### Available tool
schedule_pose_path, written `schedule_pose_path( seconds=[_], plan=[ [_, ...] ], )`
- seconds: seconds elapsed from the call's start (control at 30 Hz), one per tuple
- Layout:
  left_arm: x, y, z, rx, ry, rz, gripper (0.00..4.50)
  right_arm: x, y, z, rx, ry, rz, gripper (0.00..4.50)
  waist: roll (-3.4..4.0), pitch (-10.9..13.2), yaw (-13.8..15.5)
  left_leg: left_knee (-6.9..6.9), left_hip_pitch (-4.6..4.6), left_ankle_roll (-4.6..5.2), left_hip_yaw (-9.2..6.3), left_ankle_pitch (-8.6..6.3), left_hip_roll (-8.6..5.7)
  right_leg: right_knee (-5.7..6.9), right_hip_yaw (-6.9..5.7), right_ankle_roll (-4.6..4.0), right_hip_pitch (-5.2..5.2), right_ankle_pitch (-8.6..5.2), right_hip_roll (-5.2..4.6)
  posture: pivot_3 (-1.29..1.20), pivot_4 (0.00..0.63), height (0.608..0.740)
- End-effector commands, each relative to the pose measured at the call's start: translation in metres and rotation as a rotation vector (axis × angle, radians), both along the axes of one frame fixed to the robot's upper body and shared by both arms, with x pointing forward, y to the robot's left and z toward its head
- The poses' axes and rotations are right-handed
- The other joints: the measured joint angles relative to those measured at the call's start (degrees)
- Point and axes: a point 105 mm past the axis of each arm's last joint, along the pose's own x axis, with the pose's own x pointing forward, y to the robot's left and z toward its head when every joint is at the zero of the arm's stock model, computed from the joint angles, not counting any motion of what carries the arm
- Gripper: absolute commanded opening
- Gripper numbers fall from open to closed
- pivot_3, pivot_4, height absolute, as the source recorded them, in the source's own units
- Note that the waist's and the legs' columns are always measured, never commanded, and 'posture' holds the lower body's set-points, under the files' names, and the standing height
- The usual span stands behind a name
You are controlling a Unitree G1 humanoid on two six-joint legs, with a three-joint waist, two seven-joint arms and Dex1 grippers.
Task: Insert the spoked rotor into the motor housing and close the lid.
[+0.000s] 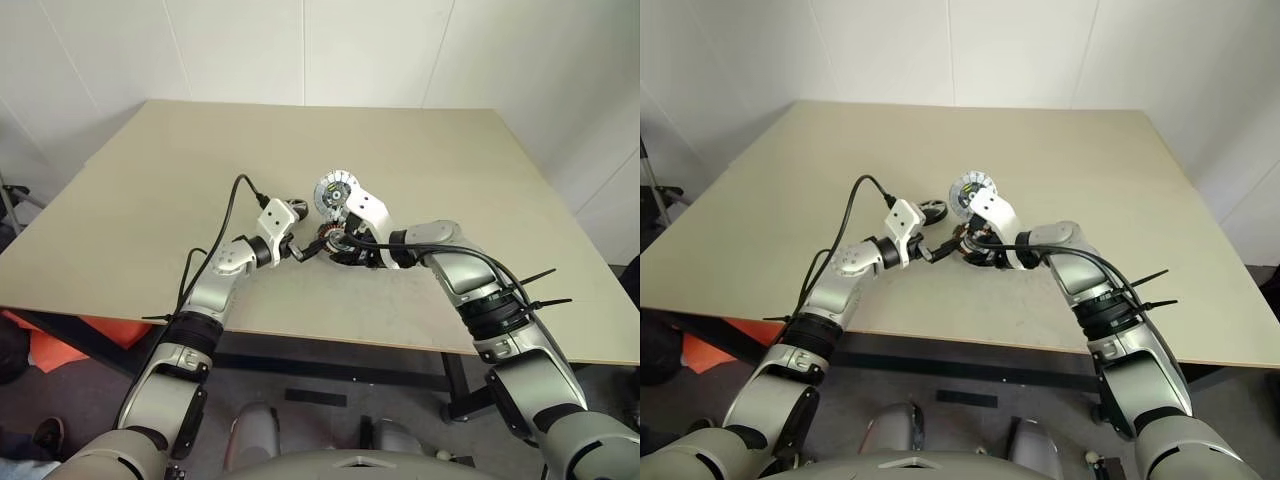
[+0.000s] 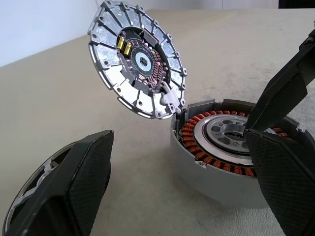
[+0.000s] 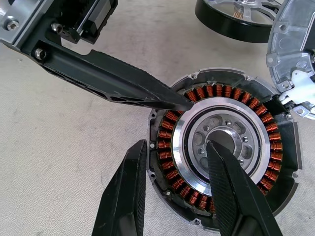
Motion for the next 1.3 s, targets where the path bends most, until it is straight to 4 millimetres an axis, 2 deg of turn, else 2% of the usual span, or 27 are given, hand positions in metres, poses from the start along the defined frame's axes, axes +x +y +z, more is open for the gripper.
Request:
schedule_pose_path(
  seconds=[0.03,0.2,0.27,0.3,0.43,0.5,0.6,0.7,0.83,0.97,1.1,1.3],
  plan=[
    [0.004,0.001,0.016,-0.007,-0.056,-0.001,4.5,0.001,0.005,0.014,0.033,-0.055,0.027,2.03,0.0,0.0,0.0,0.0,0.0,0.0,0.0,0.0,0.0,0.0,0.0,0.0,0.0,0.0,0.0,0.0,0.0,0.74],
    [0.005,0.001,0.017,-0.006,-0.058,0.0,4.5,-0.001,0.005,0.017,0.034,-0.08,0.041,3.59,0.0,0.0,0.0,-0.02,0.03,-0.01,0.0,0.01,0.0,0.01,0.0,0.0,0.02,0.0,0.0,0.0,0.0,0.74],
    [0.005,0.002,0.017,-0.005,-0.058,0.0,4.5,-0.002,0.005,0.022,0.045,-0.091,0.044,4.38,0.0,0.0,0.0,-0.02,0.04,-0.02,0.0,0.01,0.0,0.02,0.0,0.0,0.02,0.0,0.0,0.0,0.0,0.74],
    [0.005,0.002,0.017,-0.004,-0.058,0.001,4.5,-0.002,0.005,0.025,0.052,-0.097,0.045,4.47,0.0,0.0,0.0,-0.02,0.04,-0.02,-0.01,0.01,0.0,0.02,0.0,0.0,0.02,0.0,0.0,0.0,0.0,0.74],
    [0.005,0.002,0.017,-0.003,-0.058,0.0,4.5,-0.007,0.009,0.046,0.115,-0.122,0.061,4.47,0.0,0.0,0.0,-0.02,0.05,-0.03,-0.01,0.02,0.0,0.02,0.0,0.0,0.02,0.0,0.0,0.0,0.0,0.74],
    [0.005,0.002,0.017,-0.003,-0.058,-0.001,4.5,-0.003,0.007,0.059,0.154,-0.144,0.041,4.47,0.0,0.0,0.0,-0.02,0.06,-0.03,-0.01,0.02,0.01,0.02,0.0,0.0,0.03,0.0,0.01,0.0,0.0,0.74],
    [0.006,0.001,0.018,-0.002,-0.059,-0.006,4.5,0.02,-0.01,0.083,0.211,-0.228,-0.062,4.47,0.0,0.0,0.0,-0.02,0.07,-0.06,-0.01,0.03,-0.01,0.03,0.01,-0.01,0.03,0.01,0.0,0.0,0.0,0.74],
    [0.006,0.001,0.018,-0.002,-0.06,-0.009,4.5,0.053,-0.042,0.093,0.201,-0.315,-0.236,4.47,0.0,0.0,0.0,-0.02,0.1,-0.15,-0.01,0.1,0.0,0.07,0.01,-0.09,0.04,0.06,0.0,0.0,0.0,0.74],
    [0.007,0.001,0.019,0.001,-0.062,-0.011,4.5,0.089,-0.08,0.095,0.218,-0.353,-0.453,4.47,0.0,0.0,-0.1,-0.02,0.15,-0.22,-0.01,0.13,0.0,0.11,0.0,-0.11,0.05,0.07,0.0,0.0,0.0,0.74],
    [0.008,0.002,0.02,0.002,-0.065,-0.012,4.5,0.108,-0.099,0.089,0.222,-0.37,-0.58,4.47,0.0,0.0,-0.2,-0.03,0.05,-0.21,-0.01,0.13,0.0,0.09,-0.02,-0.12,-0.03,0.07,0.01,0.0,0.0,0.74],
    [0.007,0.001,0.02,0.003,-0.065,-0.014,4.5,0.114,-0.092,0.073,0.223,-0.339,-0.599,4.47,0.0,0.0,-0.6,-0.05,-0.04,-0.15,0.01,0.09,0.05,0.06,-0.03,-0.15,-0.14,0.06,0.08,0.0,0.0,0.74],
    [0.006,0.002,0.019,0.004,-0.065,-0.011,4.5,0.108,-0.05,0.039,0.222,-0.245,-0.491,4.47,0.01,0.0,-1.5,-0.04,-0.04,-0.13,0.01,0.08,0.11,0.11,-0.12,-0.21,-0.14,0.04,0.09,0.0,0.0,0.74]
  ],
)
